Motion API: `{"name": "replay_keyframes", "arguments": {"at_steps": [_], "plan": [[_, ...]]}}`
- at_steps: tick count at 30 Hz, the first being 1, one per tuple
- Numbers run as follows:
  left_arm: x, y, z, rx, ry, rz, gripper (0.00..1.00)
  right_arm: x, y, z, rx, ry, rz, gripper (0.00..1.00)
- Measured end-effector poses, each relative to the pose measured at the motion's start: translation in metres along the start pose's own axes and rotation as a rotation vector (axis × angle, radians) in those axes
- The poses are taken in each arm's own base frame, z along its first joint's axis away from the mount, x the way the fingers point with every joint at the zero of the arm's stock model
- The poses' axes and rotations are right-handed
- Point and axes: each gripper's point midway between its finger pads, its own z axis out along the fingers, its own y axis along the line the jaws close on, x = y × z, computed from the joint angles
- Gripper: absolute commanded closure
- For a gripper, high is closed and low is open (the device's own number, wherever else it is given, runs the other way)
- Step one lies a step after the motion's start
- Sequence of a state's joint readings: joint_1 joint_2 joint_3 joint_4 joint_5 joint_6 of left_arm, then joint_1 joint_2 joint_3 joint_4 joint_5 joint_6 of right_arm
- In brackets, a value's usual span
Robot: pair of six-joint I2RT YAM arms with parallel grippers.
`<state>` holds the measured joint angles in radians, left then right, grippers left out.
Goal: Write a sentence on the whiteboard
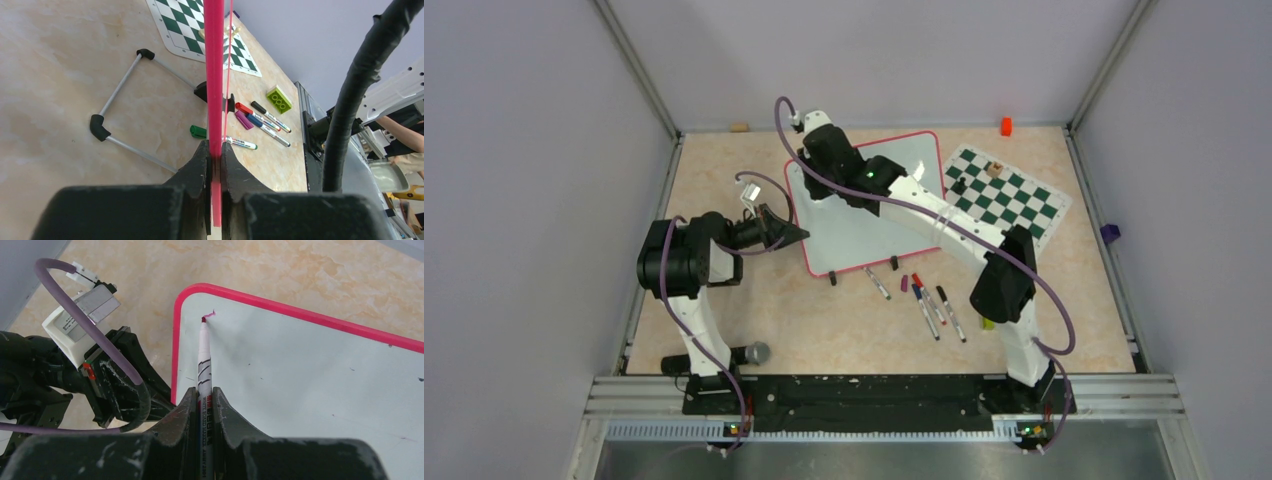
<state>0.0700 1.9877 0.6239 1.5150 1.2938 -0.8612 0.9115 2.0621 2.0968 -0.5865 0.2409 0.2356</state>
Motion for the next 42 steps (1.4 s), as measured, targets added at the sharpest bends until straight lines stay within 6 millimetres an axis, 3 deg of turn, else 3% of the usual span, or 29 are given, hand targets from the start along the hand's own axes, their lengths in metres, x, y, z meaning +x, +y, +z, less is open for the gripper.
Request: {"name": "replay_keyframes", "arguments": {"at_steps": [42], "plan": [[0.0, 0.002, 0.0, -0.009, -0.003, -0.016, 1.0, 0.025, -0.011, -0.002, 0.06, 0.072, -0.028, 1.0]]}}
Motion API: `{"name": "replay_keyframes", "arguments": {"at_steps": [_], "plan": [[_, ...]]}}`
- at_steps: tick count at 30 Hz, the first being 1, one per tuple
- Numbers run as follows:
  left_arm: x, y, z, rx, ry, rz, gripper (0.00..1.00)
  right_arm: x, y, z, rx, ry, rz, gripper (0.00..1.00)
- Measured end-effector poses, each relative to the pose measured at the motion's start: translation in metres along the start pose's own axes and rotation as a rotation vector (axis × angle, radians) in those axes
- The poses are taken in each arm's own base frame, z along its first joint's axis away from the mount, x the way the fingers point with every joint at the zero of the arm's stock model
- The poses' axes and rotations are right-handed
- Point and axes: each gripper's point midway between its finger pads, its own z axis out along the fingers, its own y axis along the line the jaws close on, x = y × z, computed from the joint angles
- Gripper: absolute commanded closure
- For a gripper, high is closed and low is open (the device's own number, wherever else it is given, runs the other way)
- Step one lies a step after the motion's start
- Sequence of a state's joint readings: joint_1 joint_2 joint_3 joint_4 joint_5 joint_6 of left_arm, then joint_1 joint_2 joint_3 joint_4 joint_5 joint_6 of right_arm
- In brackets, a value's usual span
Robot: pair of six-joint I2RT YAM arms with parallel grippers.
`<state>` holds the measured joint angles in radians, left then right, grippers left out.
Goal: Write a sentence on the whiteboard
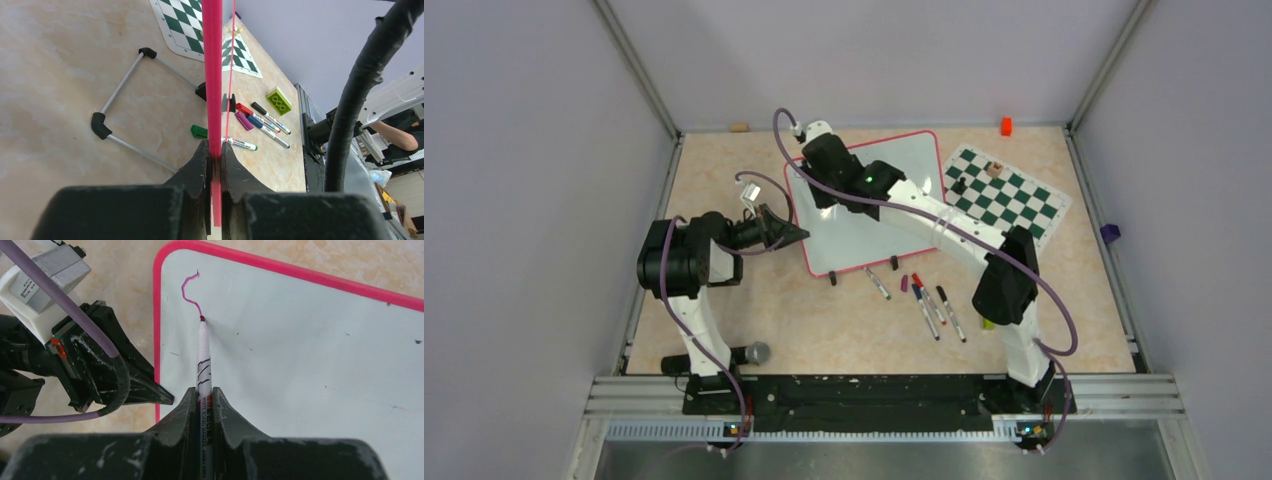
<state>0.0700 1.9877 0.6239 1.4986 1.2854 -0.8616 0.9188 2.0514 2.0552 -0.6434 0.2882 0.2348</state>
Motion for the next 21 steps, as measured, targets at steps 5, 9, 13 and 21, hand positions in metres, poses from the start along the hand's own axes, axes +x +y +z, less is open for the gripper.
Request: {"name": "replay_keyframes", "arguments": {"at_steps": [5, 9, 13, 21], "plan": [[0.0, 0.0, 0.0, 0.0, 0.0, -0.001, 1.0, 0.005, -0.001, -0.001, 0.003, 0.012, -0.004, 1.0], [0.0, 0.0, 0.0, 0.0, 0.0, -0.002, 1.0, 0.008, -0.002, -0.002, 0.002, 0.019, -0.006, 1.0], [0.0, 0.0, 0.0, 0.0, 0.001, -0.002, 1.0, 0.009, -0.001, -0.002, -0.006, 0.022, -0.013, 1.0], [0.001, 0.0, 0.0, 0.003, 0.003, 0.002, 1.0, 0.013, 0.005, -0.003, -0.044, 0.04, -0.02, 1.0]]}}
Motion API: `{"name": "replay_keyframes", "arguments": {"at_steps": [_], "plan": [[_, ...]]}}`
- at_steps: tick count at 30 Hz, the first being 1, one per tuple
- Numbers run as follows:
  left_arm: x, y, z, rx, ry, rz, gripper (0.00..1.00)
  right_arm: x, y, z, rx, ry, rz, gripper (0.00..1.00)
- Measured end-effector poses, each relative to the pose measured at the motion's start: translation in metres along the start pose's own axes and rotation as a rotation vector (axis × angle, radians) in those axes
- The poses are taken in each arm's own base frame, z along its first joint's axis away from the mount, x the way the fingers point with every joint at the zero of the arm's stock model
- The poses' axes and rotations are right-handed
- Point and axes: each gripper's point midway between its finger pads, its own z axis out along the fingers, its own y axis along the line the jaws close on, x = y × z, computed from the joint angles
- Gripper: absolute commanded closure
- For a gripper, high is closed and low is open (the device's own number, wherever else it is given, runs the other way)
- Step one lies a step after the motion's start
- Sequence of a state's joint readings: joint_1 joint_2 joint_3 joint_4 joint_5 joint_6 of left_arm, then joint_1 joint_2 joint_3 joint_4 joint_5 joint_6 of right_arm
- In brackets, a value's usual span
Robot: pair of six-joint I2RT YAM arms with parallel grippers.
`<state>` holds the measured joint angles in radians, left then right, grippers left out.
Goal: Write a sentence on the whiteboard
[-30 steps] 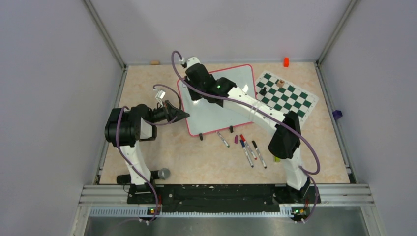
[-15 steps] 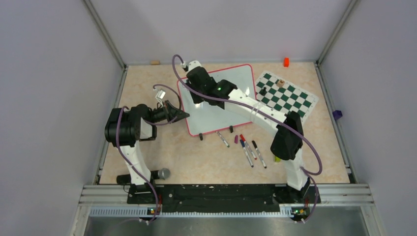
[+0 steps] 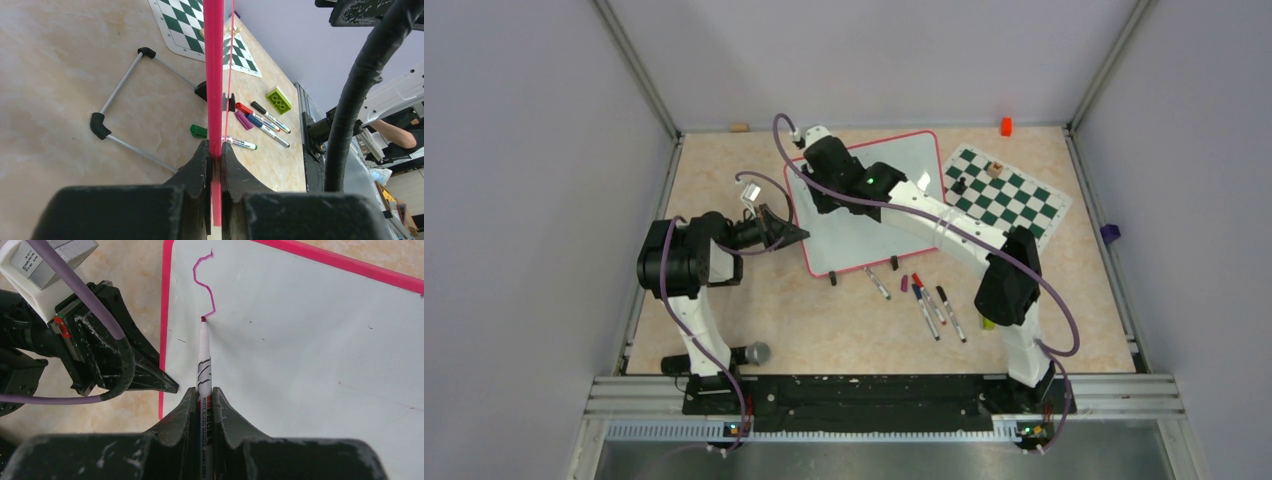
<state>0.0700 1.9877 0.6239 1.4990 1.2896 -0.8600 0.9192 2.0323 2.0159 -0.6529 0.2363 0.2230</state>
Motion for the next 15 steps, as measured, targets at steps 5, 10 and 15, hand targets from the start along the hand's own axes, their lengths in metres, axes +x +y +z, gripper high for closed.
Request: {"name": "replay_keyframes", "arguments": {"at_steps": [5, 10, 15], "plan": [[-0.0001, -0.0004, 0.0001, 0.002, 0.0, 0.006, 1.0, 0.0016, 0.0032, 0.0003, -0.02, 0.008, -0.006, 1.0], [-0.0001, -0.0003, 0.0001, 0.002, 0.0, 0.006, 1.0, 0.002, 0.0074, 0.0016, -0.041, 0.013, -0.008, 1.0], [-0.0002, -0.001, 0.0007, 0.006, 0.003, 0.01, 1.0, 0.0008, 0.0097, 0.0013, -0.055, 0.011, -0.013, 1.0]]}}
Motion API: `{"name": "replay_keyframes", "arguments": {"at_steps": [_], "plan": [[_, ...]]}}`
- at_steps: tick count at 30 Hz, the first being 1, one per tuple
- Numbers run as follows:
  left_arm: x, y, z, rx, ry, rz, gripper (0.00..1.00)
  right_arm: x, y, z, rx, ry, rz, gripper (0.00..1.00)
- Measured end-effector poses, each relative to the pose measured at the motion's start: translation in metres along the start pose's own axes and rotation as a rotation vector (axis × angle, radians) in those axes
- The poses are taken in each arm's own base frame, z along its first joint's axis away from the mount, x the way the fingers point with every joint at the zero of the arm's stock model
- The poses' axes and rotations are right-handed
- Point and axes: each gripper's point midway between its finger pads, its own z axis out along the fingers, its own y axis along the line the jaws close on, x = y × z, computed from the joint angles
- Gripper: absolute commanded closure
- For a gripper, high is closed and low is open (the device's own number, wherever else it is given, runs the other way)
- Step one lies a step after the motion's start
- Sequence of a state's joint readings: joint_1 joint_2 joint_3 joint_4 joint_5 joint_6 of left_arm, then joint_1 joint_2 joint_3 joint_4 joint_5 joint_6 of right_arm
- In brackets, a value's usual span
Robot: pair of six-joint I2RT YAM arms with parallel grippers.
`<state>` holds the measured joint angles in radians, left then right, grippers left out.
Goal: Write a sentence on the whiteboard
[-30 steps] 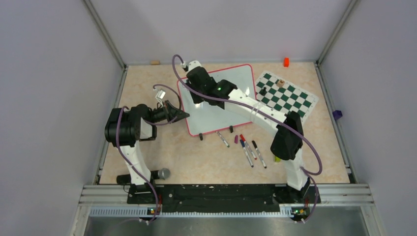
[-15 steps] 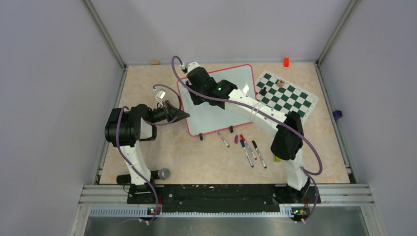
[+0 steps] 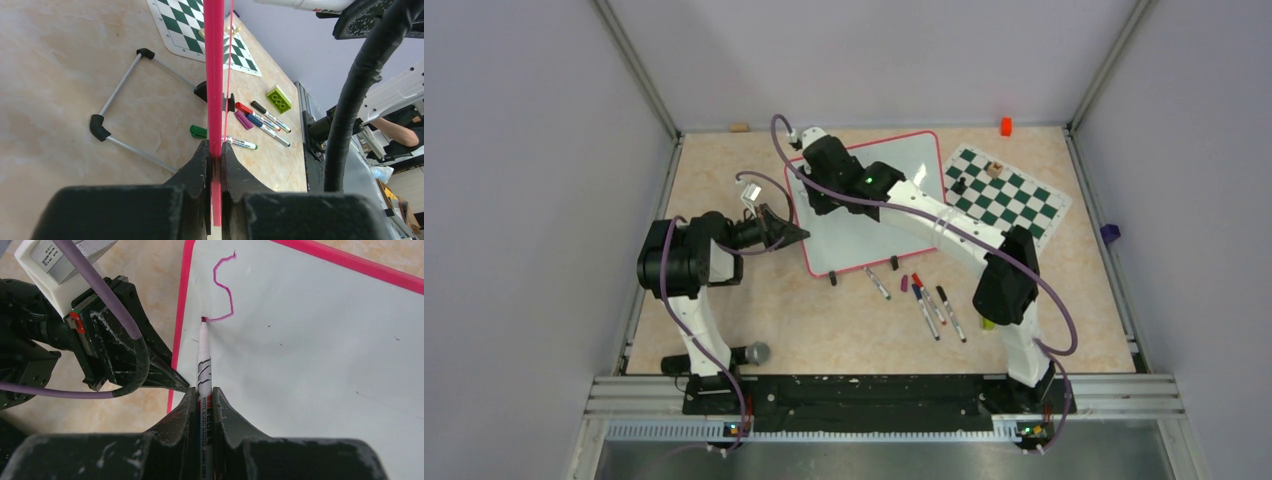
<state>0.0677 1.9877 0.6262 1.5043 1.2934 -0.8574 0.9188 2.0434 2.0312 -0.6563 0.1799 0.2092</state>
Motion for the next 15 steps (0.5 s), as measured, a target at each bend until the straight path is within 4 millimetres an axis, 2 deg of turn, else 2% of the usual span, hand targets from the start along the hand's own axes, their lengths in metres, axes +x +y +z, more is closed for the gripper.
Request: {"name": "replay_keyframes", "arguments": {"at_steps": [9, 15], "plan": [[0.0, -0.001, 0.001, 0.004, 0.001, 0.008, 1.0, -0.004, 0.004, 0.001, -0.025, -0.031, 0.006, 1.0], [0.0, -0.002, 0.002, 0.011, 0.005, 0.021, 1.0, -0.003, -0.007, -0.015, -0.028, -0.065, 0.032, 1.0]]}}
